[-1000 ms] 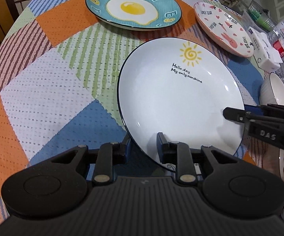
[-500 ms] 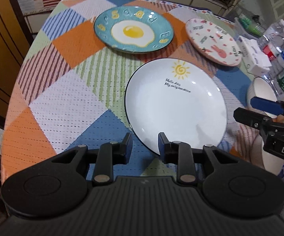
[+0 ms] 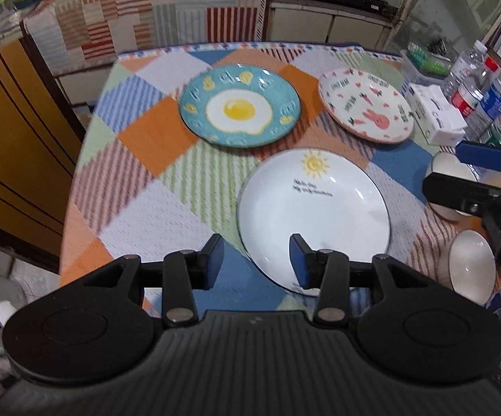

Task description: Organize plates and bowls

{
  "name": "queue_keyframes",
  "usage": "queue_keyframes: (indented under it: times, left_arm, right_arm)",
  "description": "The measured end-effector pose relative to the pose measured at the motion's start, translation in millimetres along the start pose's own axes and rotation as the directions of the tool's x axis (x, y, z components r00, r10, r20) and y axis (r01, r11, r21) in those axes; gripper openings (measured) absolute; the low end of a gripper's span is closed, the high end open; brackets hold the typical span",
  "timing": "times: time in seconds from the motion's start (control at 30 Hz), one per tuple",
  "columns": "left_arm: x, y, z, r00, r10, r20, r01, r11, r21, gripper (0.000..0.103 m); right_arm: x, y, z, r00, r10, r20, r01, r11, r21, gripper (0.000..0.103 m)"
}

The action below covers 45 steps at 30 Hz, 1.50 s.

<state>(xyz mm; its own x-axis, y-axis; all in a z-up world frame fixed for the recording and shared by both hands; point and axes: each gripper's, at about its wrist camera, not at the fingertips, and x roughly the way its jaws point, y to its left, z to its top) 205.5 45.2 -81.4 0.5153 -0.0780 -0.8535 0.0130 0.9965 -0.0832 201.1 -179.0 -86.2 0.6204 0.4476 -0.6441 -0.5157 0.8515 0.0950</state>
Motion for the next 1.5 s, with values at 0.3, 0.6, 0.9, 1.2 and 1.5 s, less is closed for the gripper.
queue_keyframes:
  times: [0.3, 0.6, 0.9, 1.2, 1.5]
  left_arm:
    - [6, 29, 44, 0.998, 0.061, 0.027, -0.061, 0.998, -0.005, 0.05]
    - [33, 71, 85, 0.997, 0.05, 0.066, -0.045, 0.997, -0.063, 0.054]
    - [108, 100, 103, 0.997, 0.041, 0.073, -0.032, 0.992, -0.118, 0.066]
    - [181, 117, 107, 0.994, 0.04, 0.101, -0.011, 0.961, -0.275, 0.068]
    - [235, 121, 110, 0.999, 0.016, 0.051, 0.001, 0.951, -0.309, 0.064]
  right_arm:
    - [32, -14, 38, 0.998, 0.066, -0.003, -0.066, 0.994, 0.091, 0.075]
    - [96, -27, 65, 0.991, 0.117, -0.072, -0.1, 0.975, 0.201, 0.075]
    - [184, -56, 70, 0.98, 0.13, -0.148, -0.073, 0.938, 0.339, 0.074]
    - [247, -87, 42, 0.984, 0.098, -0.148, -0.012, 0.867, 0.498, 0.072]
    - [271, -90, 35, 0.989, 0.047, -0.142, 0.039, 0.838, 0.545, 0.061]
